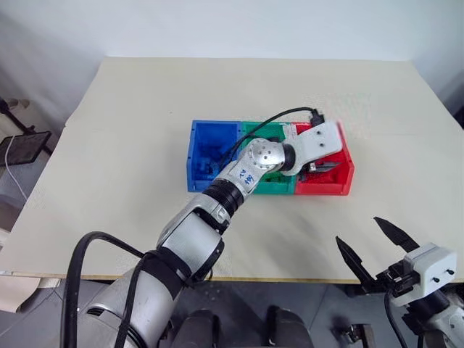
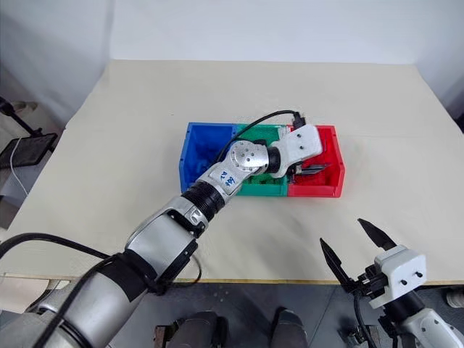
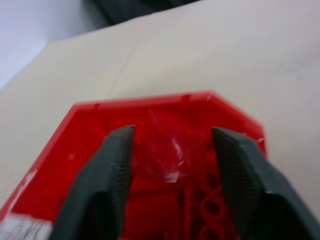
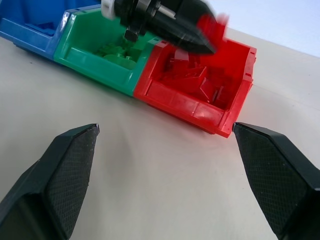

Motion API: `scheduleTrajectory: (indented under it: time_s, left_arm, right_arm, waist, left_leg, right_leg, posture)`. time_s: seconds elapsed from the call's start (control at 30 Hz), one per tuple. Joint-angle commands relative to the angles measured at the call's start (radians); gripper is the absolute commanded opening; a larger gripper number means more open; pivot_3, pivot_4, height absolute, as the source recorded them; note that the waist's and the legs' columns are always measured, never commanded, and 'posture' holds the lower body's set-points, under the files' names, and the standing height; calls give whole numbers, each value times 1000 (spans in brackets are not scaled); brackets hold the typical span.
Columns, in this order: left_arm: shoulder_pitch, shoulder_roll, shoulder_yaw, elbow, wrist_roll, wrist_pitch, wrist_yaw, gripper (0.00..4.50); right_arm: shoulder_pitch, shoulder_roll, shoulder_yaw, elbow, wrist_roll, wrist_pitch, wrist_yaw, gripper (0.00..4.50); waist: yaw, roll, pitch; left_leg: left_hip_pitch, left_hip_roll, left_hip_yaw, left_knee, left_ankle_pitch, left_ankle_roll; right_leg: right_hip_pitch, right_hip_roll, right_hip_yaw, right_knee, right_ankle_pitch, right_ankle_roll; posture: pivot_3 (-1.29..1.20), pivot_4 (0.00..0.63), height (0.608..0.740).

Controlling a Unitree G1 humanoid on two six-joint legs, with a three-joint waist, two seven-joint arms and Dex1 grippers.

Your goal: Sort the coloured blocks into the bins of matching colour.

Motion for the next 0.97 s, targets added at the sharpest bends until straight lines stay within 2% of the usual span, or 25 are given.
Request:
scheduleTrajectory:
  time_s: [0.03, 0.13, 0.27, 0.4, 0.47, 0.6, 0.67, 0.77, 0.83, 0.97]
  left_arm:
    - [-23, 13, 46, -38, -6, -66, -15, 3626]
    - [20, 45, 70, -97, -12, -103, -47, 4486]
    - [225, 157, 87, -424, -101, -94, -246, 4486]
    - [497, 374, 139, -810, -197, -33, -387, 4486]
    - [613, 490, 176, -925, -247, 20, -456, 4486]
    - [778, 659, 241, -1061, -310, 104, -525, 4486]
    - [821, 700, 259, -1105, -331, 145, -531, 4486]
    - [988, 818, 359, -1112, -343, 155, -544, 4486]
    - [1026, 832, 386, -1121, -353, 173, -520, 4486]
    - [1015, 801, 386, -1142, -345, 191, -457, 4486]
  right_arm:
    - [-13, -14, 14, -44, 20, -9, 8, 4500]
    - [-37, -39, 20, -29, 28, -5, 28, 4500]
    - [-117, -114, 21, 48, 51, -2, 101, 4500]
    - [-238, -214, 20, 181, 87, -18, 225, 4500]
    - [-292, -253, 15, 239, 112, -25, 286, 4500]
    - [-349, -311, 14, 324, 131, -22, 379, 4500]
    - [-365, -328, 13, 356, 132, -27, 412, 4500]
    - [-425, -343, 49, 419, 116, -32, 453, 4500]
    - [-447, -340, 59, 437, 110, -34, 460, 4500]
    - [-455, -335, 65, 432, 109, -33, 459, 4500]
  waist:
    - [2, 0, 0]
    - [2, 0, 0]
    - [-12, 1, 0]
    - [-30, 1, -1]
    - [-40, 2, -1]
    - [-26, 2, -1]
    - [-17, 1, 0]
    - [-18, 1, 0]
    - [-27, 1, 0]
    - [-17, 2, 0]
  left_leg:
    - [0, 0, 0, 0, 0, 0]
    - [0, 0, 0, 1, 0, 0]
    - [1, 1, 0, 1, 0, 0]
    - [4, 2, -1, 2, 0, -1]
    - [5, 3, 0, 2, -1, -2]
    - [6, 3, -3, 4, -2, -3]
    - [6, 2, -5, 6, -2, -3]
    - [6, 1, -7, 7, -2, -2]
    - [7, 1, -9, 6, -2, -3]
    - [6, 1, -9, 7, -2, -3]
  right_leg:
    - [0, 0, 0, 0, 0, 0]
    - [0, -1, 0, 0, 0, 0]
    - [0, -1, 0, 2, 0, 0]
    - [0, -1, 0, 7, 0, 0]
    - [0, 0, 0, 9, 0, 0]
    - [1, 0, -2, 13, 0, 0]
    - [4, -2, -2, 12, 0, 0]
    - [6, -2, -1, 12, 0, 0]
    - [6, -2, -2, 12, 0, 0]
    - [6, -2, -3, 13, 0, 0]
  posture:
    - [0, 150, 740]
    - [0, 150, 740]
    - [0, 150, 740]
    - [0, 150, 740]
    - [0, 150, 740]
    - [0, 150, 740]
    - [0, 150, 740]
    - [0, 150, 740]
    - [0, 150, 740]
    - [0, 150, 740]
